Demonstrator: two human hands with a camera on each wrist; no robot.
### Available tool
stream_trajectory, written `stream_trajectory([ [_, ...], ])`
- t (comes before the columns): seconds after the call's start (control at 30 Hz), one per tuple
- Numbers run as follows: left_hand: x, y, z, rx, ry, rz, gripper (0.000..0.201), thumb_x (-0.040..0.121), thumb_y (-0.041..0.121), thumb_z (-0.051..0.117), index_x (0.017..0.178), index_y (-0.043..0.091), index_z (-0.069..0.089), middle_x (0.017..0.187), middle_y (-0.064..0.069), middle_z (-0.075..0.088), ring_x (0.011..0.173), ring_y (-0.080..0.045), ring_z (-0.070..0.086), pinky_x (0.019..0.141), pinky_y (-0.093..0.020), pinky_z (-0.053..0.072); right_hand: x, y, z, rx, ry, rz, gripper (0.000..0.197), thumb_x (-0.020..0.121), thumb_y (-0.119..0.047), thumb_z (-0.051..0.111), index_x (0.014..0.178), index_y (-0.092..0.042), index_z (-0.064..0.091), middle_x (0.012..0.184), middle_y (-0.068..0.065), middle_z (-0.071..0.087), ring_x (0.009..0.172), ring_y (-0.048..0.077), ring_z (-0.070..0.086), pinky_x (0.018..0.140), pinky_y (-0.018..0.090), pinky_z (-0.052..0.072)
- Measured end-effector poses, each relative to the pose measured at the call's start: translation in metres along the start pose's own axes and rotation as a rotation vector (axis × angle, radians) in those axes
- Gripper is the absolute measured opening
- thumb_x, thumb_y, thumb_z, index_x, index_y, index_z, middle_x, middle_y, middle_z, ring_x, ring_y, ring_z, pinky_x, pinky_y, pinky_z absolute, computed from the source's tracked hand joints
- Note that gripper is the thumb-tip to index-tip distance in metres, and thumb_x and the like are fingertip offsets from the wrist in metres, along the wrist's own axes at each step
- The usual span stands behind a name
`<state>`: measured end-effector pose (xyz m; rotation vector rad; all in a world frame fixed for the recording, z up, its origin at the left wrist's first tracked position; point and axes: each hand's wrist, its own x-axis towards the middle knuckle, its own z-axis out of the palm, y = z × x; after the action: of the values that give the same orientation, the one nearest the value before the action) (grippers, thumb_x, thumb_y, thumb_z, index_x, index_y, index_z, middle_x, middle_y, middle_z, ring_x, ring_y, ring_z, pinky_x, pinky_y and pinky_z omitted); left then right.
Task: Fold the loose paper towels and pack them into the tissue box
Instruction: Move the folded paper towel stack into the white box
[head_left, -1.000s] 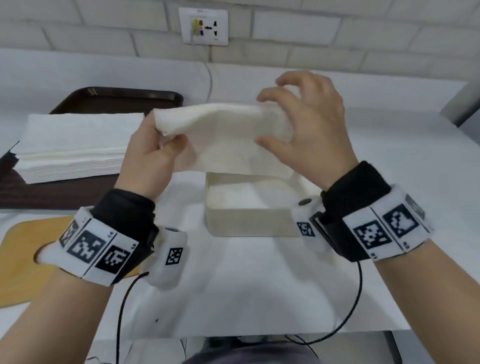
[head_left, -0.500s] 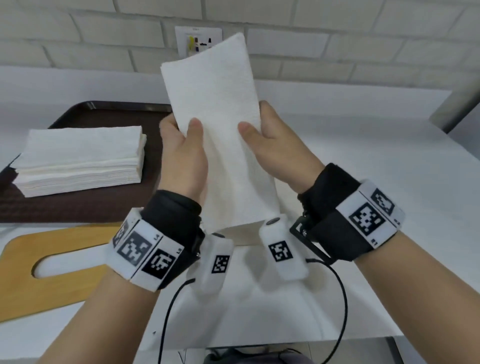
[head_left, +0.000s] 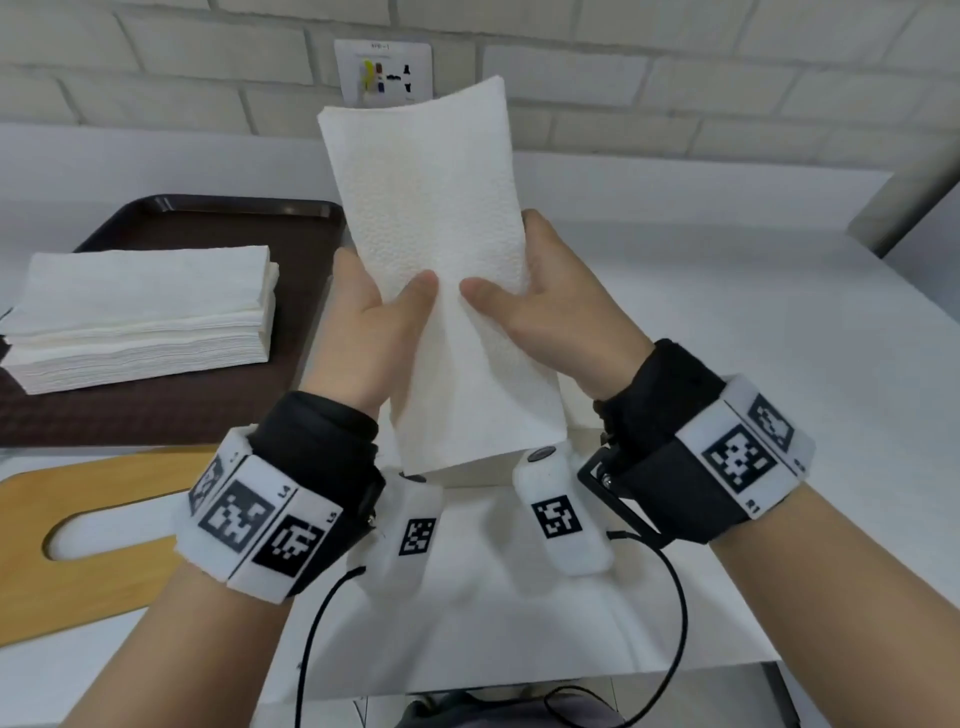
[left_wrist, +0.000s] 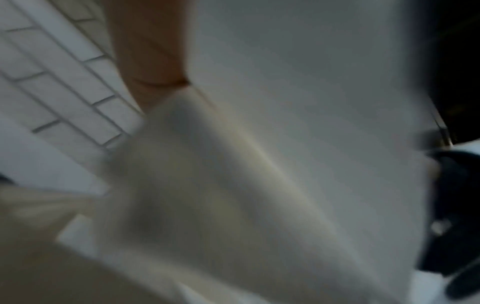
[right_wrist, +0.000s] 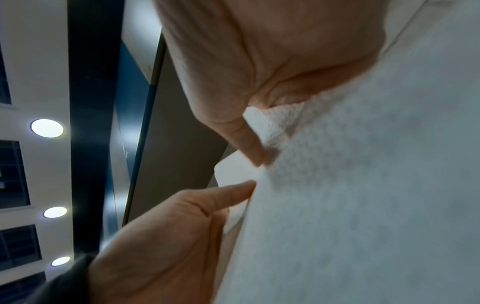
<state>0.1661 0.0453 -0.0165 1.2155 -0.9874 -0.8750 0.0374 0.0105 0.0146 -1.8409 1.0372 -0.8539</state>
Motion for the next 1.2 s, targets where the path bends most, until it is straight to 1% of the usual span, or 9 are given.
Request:
stream_trajectory([
  [0.1, 0.0, 0.001, 0.0, -0.075, -0.011, -0.048, 0.057, 0.076, 0.025, 0.053, 0.13, 0.012, 0.04, 0.124, -0.001, 0.06, 0.113, -0.015, 0.059, 0.097, -0.038, 0.048, 0.0, -0.001, -0.004, -0.042, -0.036, -0.021, 0.021, 0.095, -0.013, 0.046, 0.11, -0.013, 0.032, 0.093, -0.01, 0.05, 0.084, 0.004, 0.052, 0.068, 0.01, 0.043],
  [0.27, 0.005, 0.001, -0.001, -0.109, 0.07, -0.07, 0.045, 0.082, 0.023, 0.052, 0.125, 0.013, 0.044, 0.118, 0.001, 0.062, 0.11, -0.016, 0.06, 0.098, -0.04, 0.047, -0.002, 0.004, -0.007, 0.015, -0.116, 0.05, 0.026, 0.095, -0.012, 0.045, 0.114, -0.016, 0.027, 0.111, -0.001, 0.051, 0.094, 0.011, 0.055, 0.087, 0.031, 0.048],
  [0.43, 0.017, 0.003, -0.01, -0.125, 0.108, -0.064, 0.036, 0.085, -0.003, 0.052, 0.116, 0.01, 0.038, 0.109, -0.005, 0.058, 0.098, -0.019, 0.059, 0.072, -0.025, 0.053, 0.0, 0.008, -0.026, -0.054, -0.249, 0.029, 0.043, 0.092, -0.003, 0.046, 0.132, -0.013, 0.033, 0.125, -0.005, 0.052, 0.111, 0.007, 0.052, 0.096, 0.02, 0.043],
  [0.53, 0.03, 0.01, -0.027, -0.072, 0.079, 0.032, 0.057, 0.076, 0.003, 0.063, 0.118, 0.02, 0.029, 0.107, -0.008, 0.056, 0.096, -0.021, 0.058, 0.068, -0.026, 0.053, 0.005, 0.01, -0.042, -0.226, -0.398, 0.067, 0.037, 0.091, -0.003, 0.047, 0.125, -0.017, 0.038, 0.121, -0.002, 0.056, 0.109, 0.014, 0.057, 0.096, 0.029, 0.047],
  [0.67, 0.035, 0.013, -0.03, 0.336, -0.179, -0.041, 0.043, 0.083, 0.008, 0.065, 0.121, 0.02, 0.051, 0.109, -0.002, 0.064, 0.099, -0.02, 0.063, 0.076, -0.029, 0.056, 0.007, 0.015, -0.052, -0.295, -0.495, 0.149, 0.028, 0.089, -0.006, 0.054, 0.11, -0.02, 0.043, 0.105, -0.003, 0.062, 0.089, 0.013, 0.062, 0.077, 0.022, 0.051],
  [0.8, 0.034, 0.012, -0.03, 0.188, -0.068, -0.11, 0.026, 0.088, 0.002, 0.057, 0.112, 0.012, 0.057, 0.098, -0.001, 0.066, 0.085, -0.014, 0.066, 0.06, -0.02, 0.057, -0.001, 0.026, -0.071, -0.148, -0.581, 0.288, 0.044, 0.077, 0.004, 0.066, 0.112, -0.014, 0.047, 0.1, 0.008, 0.068, 0.081, 0.022, 0.066, 0.064, 0.026, 0.055],
  [1.0, 0.018, 0.001, -0.022, 0.063, 0.046, -0.158, 0.042, 0.088, 0.004, 0.058, 0.127, 0.011, 0.043, 0.11, -0.005, 0.06, 0.079, -0.011, 0.063, 0.053, -0.018, 0.053, -0.001, 0.045, -0.087, 0.219, 0.061, 0.294, 0.022, 0.088, 0.003, 0.052, 0.092, -0.019, 0.054, 0.083, -0.003, 0.064, 0.054, 0.004, 0.063, 0.048, 0.02, 0.051],
  [1.1, 0.004, -0.008, -0.015, 0.325, -0.034, -0.011, 0.063, 0.083, -0.003, 0.061, 0.126, 0.031, 0.03, 0.123, -0.01, 0.053, 0.071, -0.008, 0.059, 0.055, -0.024, 0.056, -0.002, 0.057, -0.08, 0.101, 0.126, 0.299, 0.023, 0.091, 0.002, 0.043, 0.102, -0.018, 0.045, 0.088, -0.002, 0.057, 0.067, 0.011, 0.061, 0.051, 0.022, 0.05],
  [1.2, -0.004, -0.015, -0.014, 0.664, -0.103, 0.045, 0.043, 0.081, 0.004, 0.062, 0.109, 0.033, 0.049, 0.098, -0.001, 0.06, 0.072, -0.013, 0.062, 0.075, -0.032, 0.053, -0.008, 0.067, -0.072, -0.239, 0.116, 0.207, 0.042, 0.09, 0.003, 0.039, 0.125, -0.018, 0.029, 0.081, -0.003, 0.04, 0.066, 0.019, 0.045, 0.057, 0.018, 0.039],
])
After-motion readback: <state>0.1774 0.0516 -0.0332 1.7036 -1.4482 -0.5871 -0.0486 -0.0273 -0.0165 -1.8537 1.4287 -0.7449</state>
